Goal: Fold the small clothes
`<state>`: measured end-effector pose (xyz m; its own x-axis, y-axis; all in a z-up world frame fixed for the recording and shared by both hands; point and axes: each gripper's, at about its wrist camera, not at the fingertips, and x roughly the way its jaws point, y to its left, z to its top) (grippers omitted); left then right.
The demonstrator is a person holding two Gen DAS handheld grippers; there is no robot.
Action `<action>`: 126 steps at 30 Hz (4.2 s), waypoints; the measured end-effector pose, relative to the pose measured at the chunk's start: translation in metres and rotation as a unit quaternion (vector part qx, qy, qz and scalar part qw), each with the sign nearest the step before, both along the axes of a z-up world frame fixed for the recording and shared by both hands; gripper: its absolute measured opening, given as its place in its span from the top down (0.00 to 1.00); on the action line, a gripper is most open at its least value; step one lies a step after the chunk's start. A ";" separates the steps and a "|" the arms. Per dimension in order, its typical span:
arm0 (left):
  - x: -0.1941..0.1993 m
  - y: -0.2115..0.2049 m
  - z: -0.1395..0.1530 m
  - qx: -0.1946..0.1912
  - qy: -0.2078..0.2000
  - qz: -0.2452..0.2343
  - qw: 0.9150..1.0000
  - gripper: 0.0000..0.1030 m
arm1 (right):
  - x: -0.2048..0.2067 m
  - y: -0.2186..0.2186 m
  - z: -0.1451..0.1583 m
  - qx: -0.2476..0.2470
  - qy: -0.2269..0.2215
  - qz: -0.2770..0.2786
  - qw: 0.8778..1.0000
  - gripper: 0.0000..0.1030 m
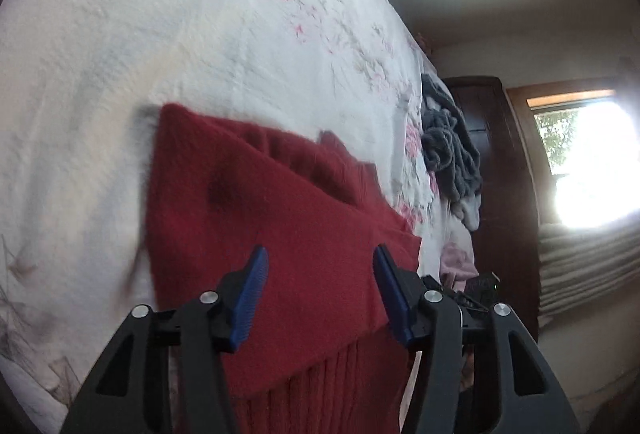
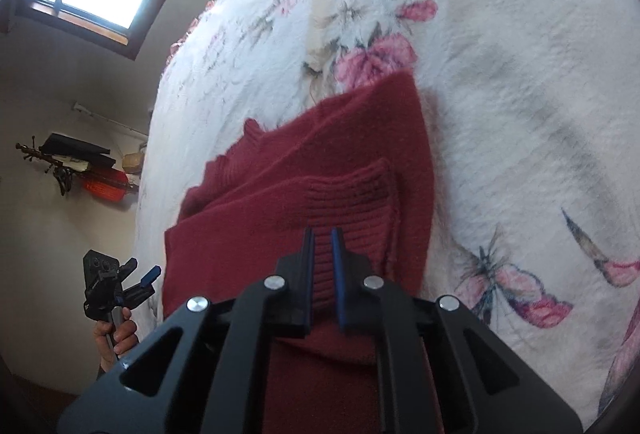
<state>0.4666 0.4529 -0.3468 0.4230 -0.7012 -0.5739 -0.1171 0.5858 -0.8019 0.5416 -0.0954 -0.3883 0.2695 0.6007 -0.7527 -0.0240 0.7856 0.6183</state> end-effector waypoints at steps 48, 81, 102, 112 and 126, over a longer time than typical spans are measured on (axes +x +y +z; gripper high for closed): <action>-0.396 -0.013 -0.044 0.001 0.148 0.003 0.989 0.27 | -0.348 -0.114 -0.010 0.012 0.201 -0.010 0.980 0.41; -0.392 -0.037 -0.057 0.022 0.164 0.012 0.986 0.86 | -0.364 -0.099 -0.015 0.037 0.196 0.039 0.979 0.66; -0.404 -0.033 0.024 -0.007 0.074 0.046 0.996 0.95 | -0.364 -0.096 0.055 0.114 0.091 0.031 0.989 0.96; -0.383 -0.020 0.084 -0.057 0.017 0.070 0.996 0.95 | -0.337 -0.100 0.096 0.158 0.053 0.020 0.986 0.96; -0.297 0.003 0.098 -0.092 0.013 0.110 0.990 0.95 | -0.248 -0.085 0.136 0.166 0.029 0.010 0.986 0.96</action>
<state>0.1697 0.4559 -0.2486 0.5640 -0.6878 -0.4571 -0.2474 0.3874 -0.8881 0.2932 -0.1801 -0.2518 0.2165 0.8215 -0.5276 0.0058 0.5393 0.8421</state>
